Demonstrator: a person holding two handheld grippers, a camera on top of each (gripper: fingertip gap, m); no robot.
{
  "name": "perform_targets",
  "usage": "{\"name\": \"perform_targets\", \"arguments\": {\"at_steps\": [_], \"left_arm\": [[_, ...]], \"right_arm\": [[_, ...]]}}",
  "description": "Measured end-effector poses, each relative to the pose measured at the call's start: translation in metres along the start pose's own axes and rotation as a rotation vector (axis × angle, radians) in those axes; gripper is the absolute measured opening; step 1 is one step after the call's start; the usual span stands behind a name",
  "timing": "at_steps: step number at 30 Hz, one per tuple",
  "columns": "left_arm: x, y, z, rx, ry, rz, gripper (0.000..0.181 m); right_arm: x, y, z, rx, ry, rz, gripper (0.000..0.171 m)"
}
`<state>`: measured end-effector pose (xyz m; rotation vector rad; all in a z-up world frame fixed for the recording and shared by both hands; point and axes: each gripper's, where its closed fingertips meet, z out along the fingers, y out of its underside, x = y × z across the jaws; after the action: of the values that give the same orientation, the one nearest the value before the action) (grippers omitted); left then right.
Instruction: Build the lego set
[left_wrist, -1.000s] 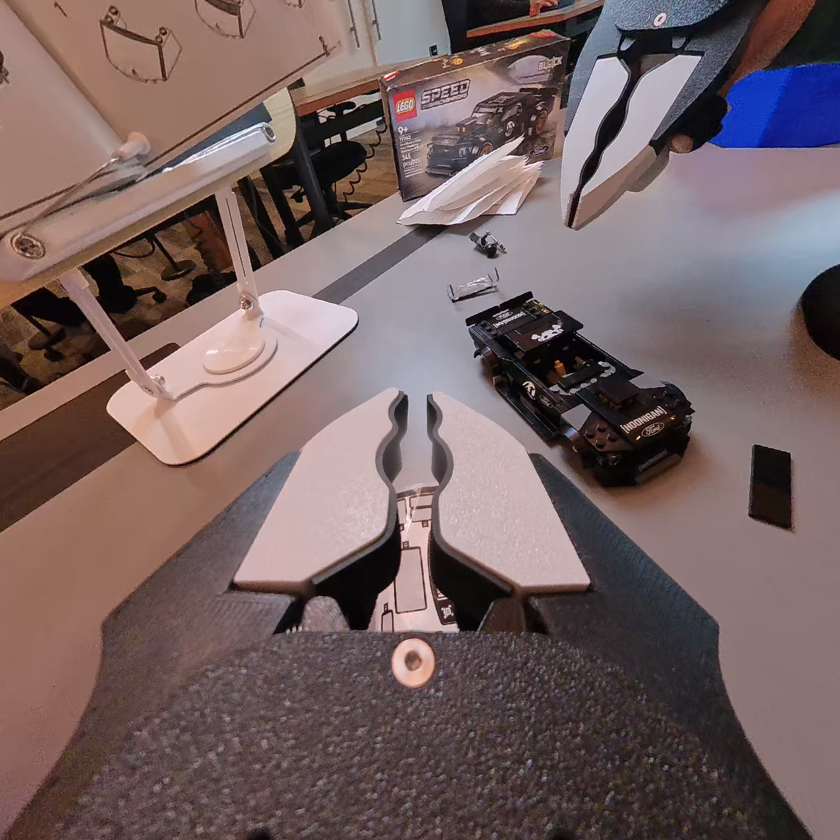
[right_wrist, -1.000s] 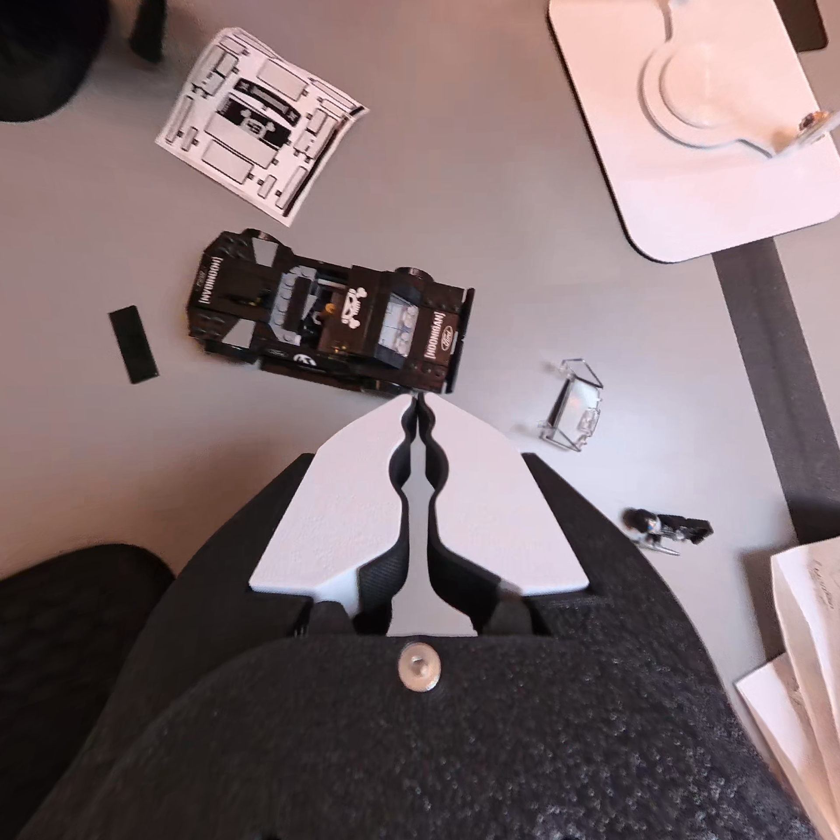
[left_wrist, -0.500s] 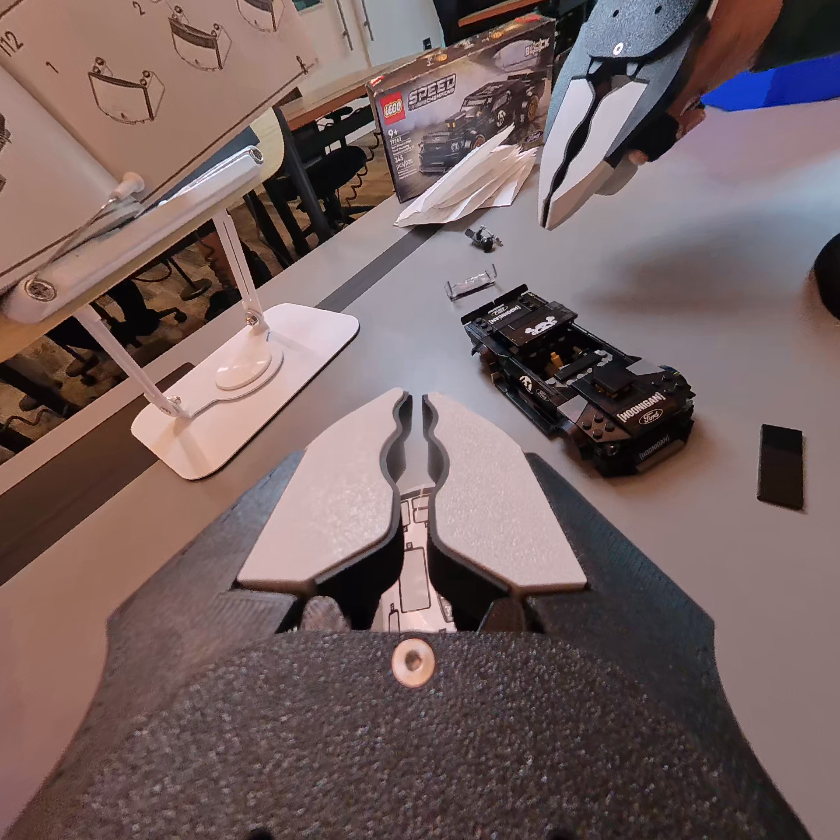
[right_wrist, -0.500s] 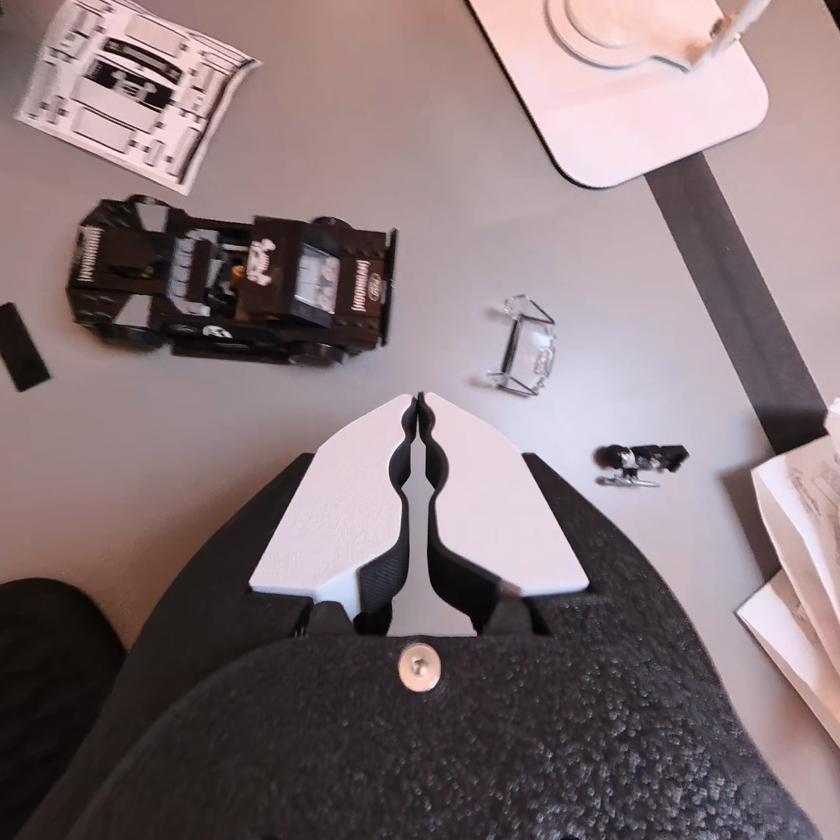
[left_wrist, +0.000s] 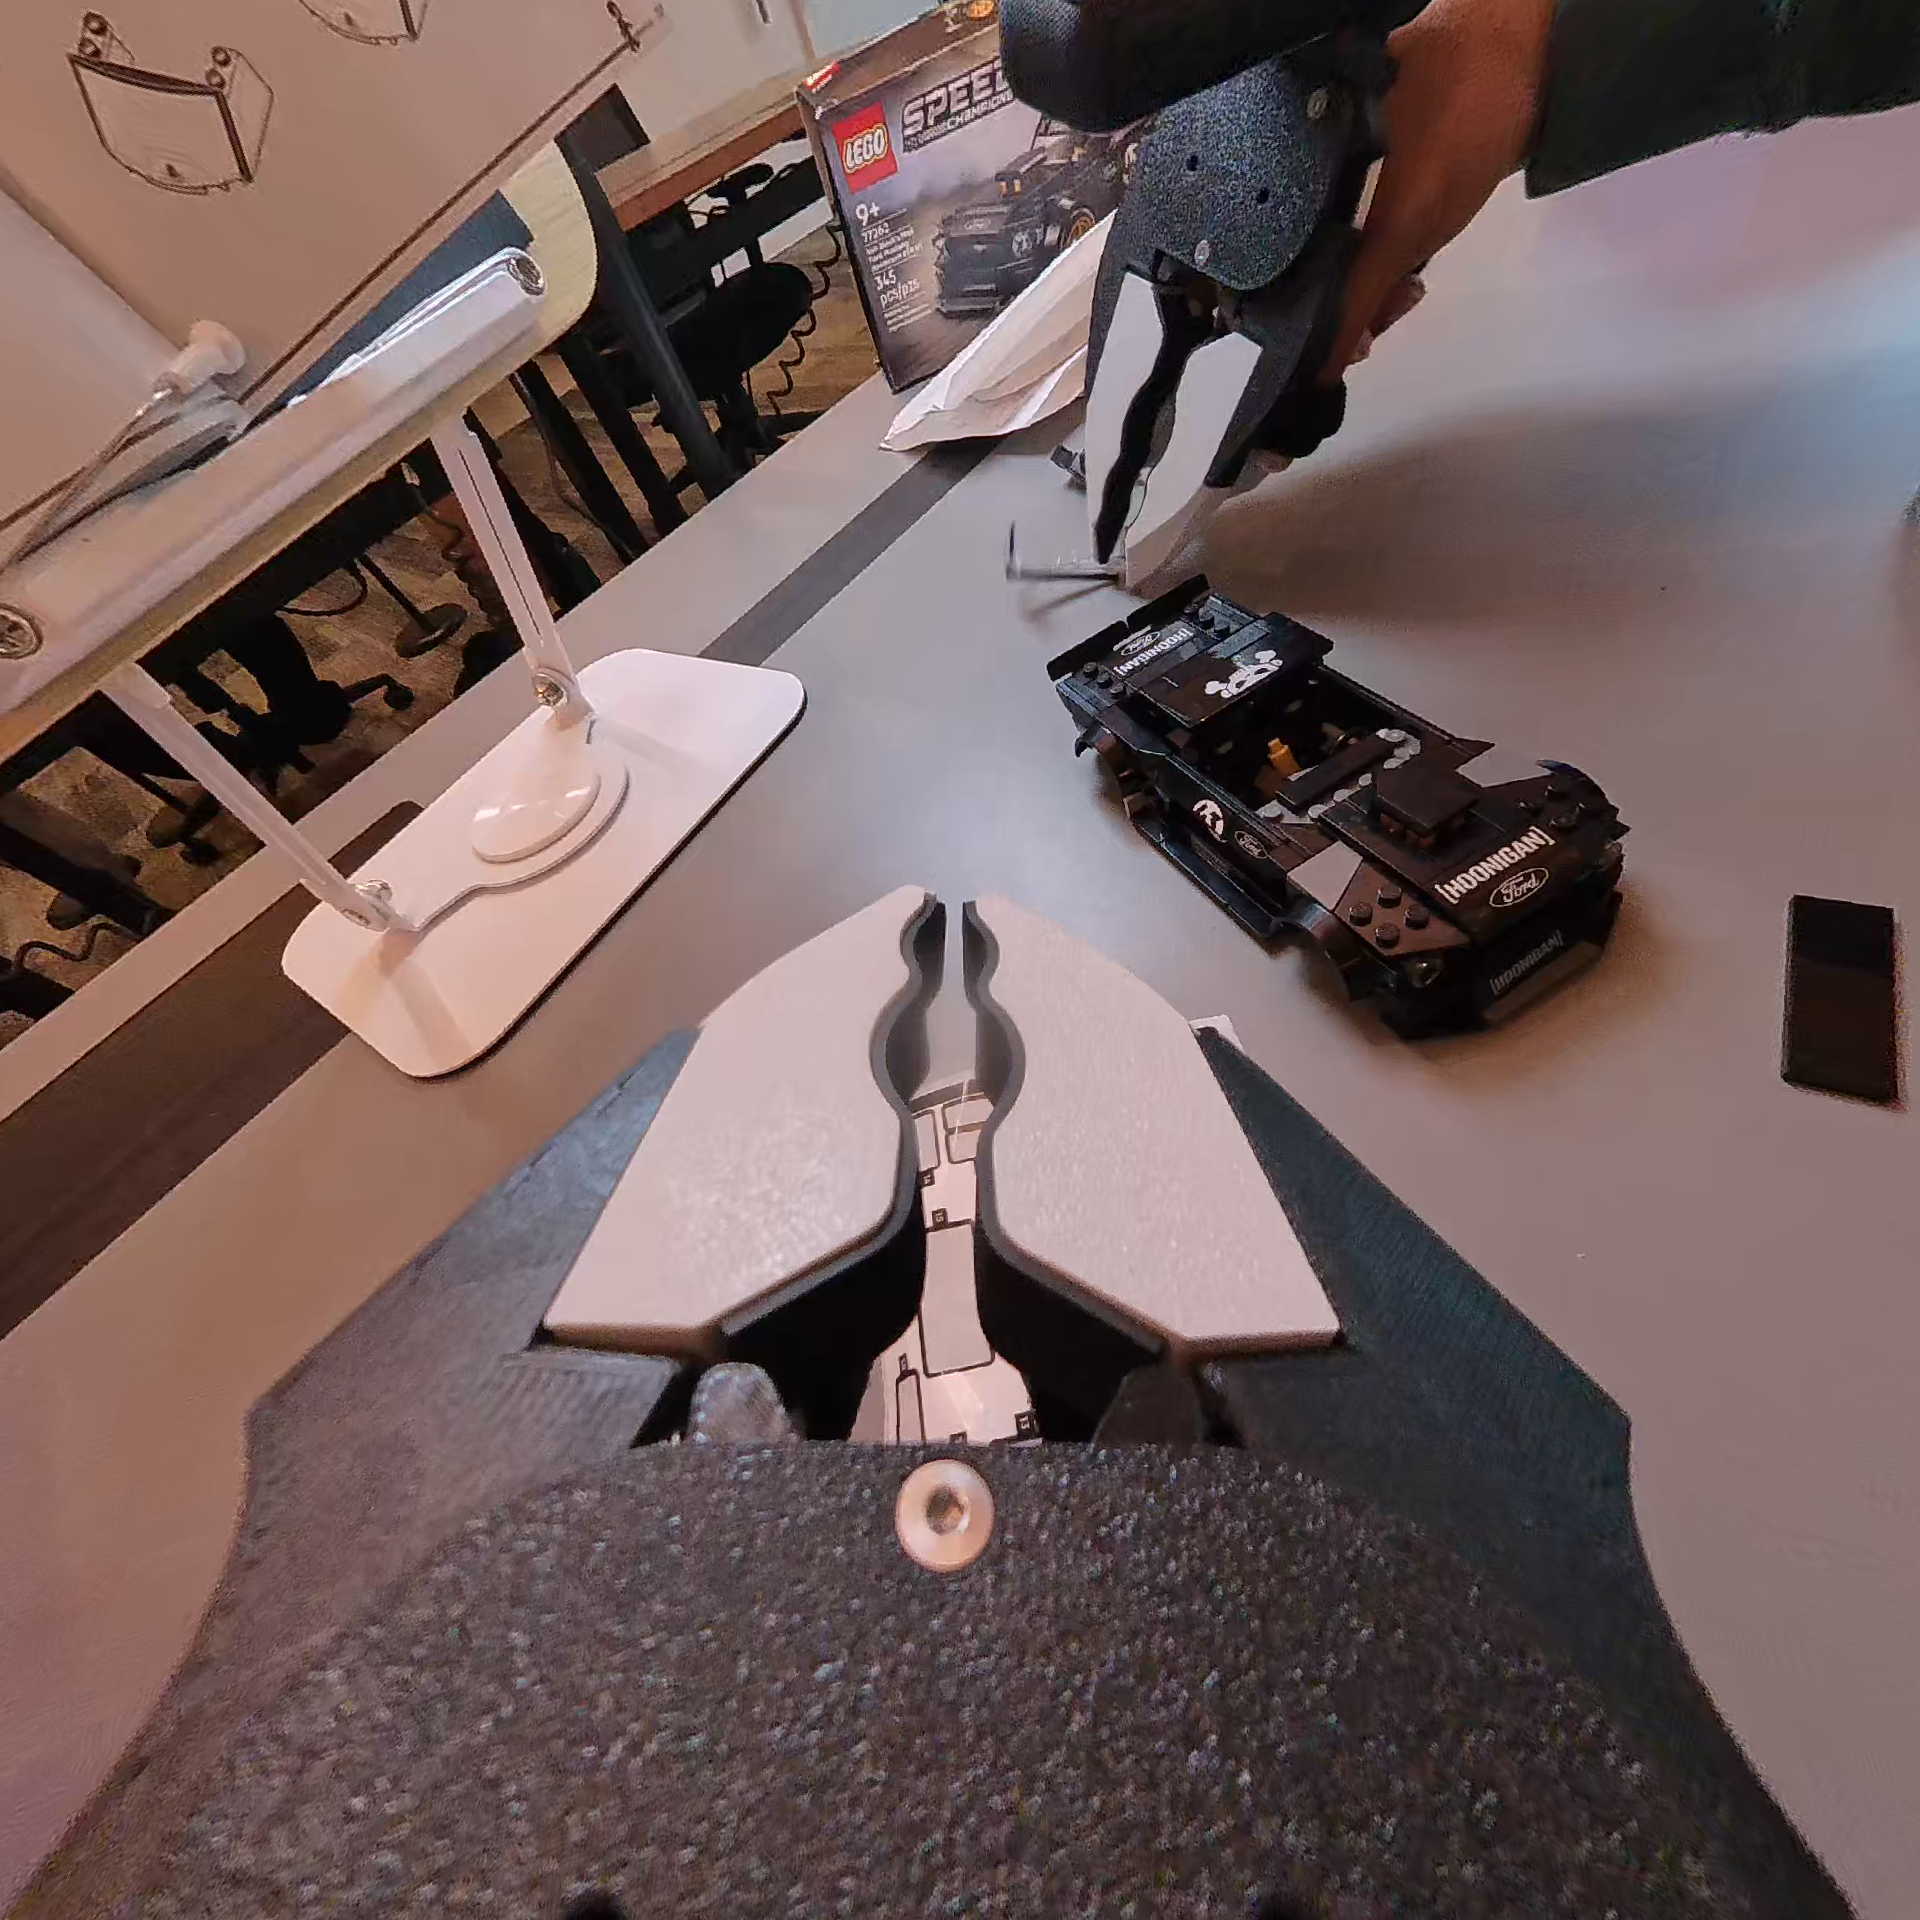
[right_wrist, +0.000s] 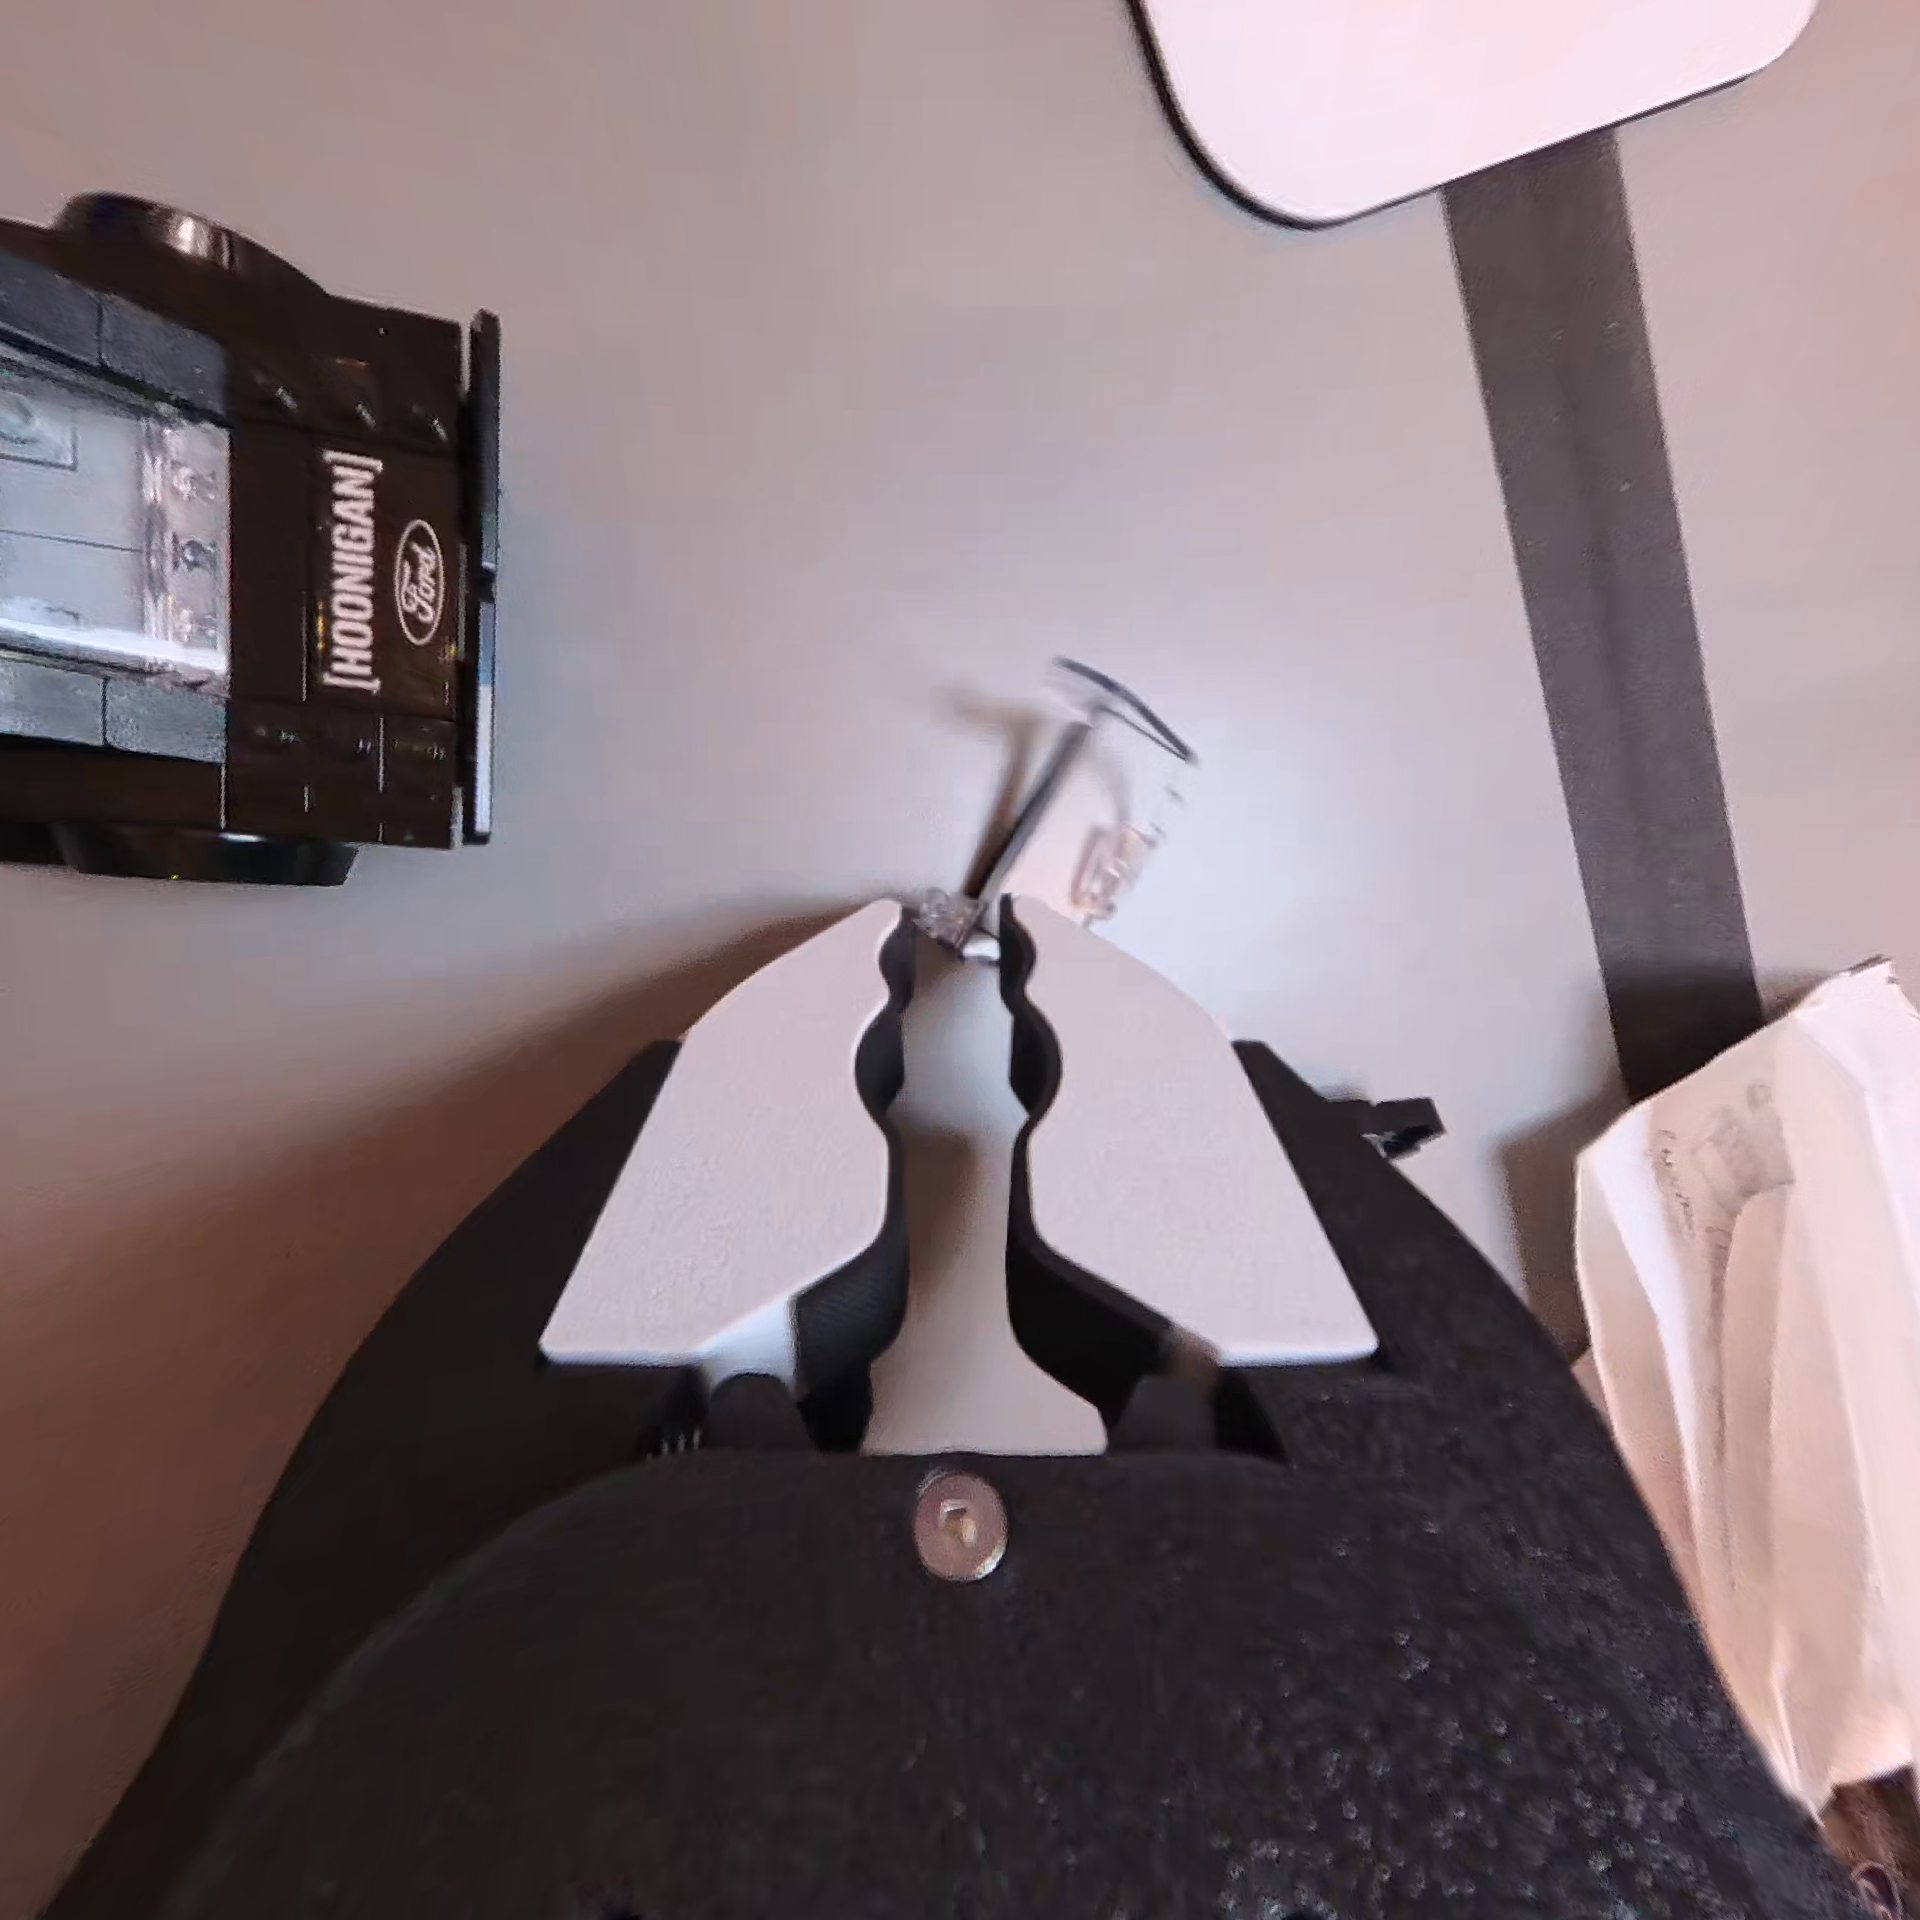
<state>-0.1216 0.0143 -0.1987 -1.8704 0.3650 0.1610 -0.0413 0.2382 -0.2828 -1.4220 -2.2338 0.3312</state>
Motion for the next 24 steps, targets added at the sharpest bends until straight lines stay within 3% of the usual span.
{"name": "perform_targets", "arguments": {"at_steps": [5,8,11,14,18,21,24], "left_arm": [[0.0,0.0,0.0,0.0,0.003,0.004,0.003],[0.006,-0.003,-0.001,0.01,0.028,0.005,0.005],[0.028,-0.017,-0.002,0.078,0.156,-0.04,0.014],[0.058,-0.04,-0.007,0.186,0.335,-0.17,0.044],[0.082,-0.067,-0.016,0.284,0.452,-0.291,0.066],[0.094,-0.064,-0.014,0.248,0.471,-0.249,0.066],[0.102,-0.059,-0.014,0.216,0.497,-0.21,0.053]], "right_arm": [[-0.012,-0.014,-0.023,0.092,-0.073,0.038,0.006],[-0.056,-0.054,-0.067,0.341,-0.287,0.13,0.006],[-0.115,-0.098,-0.128,0.661,-0.588,0.227,0.006],[-0.156,-0.121,-0.164,0.897,-0.783,0.334,0.006],[-0.19,-0.132,-0.163,1.04,-0.868,0.424,0.006],[-0.204,-0.135,-0.152,1.056,-0.885,0.427,0.006],[-0.211,-0.136,-0.143,1.032,-0.908,0.417,0.006]]}}
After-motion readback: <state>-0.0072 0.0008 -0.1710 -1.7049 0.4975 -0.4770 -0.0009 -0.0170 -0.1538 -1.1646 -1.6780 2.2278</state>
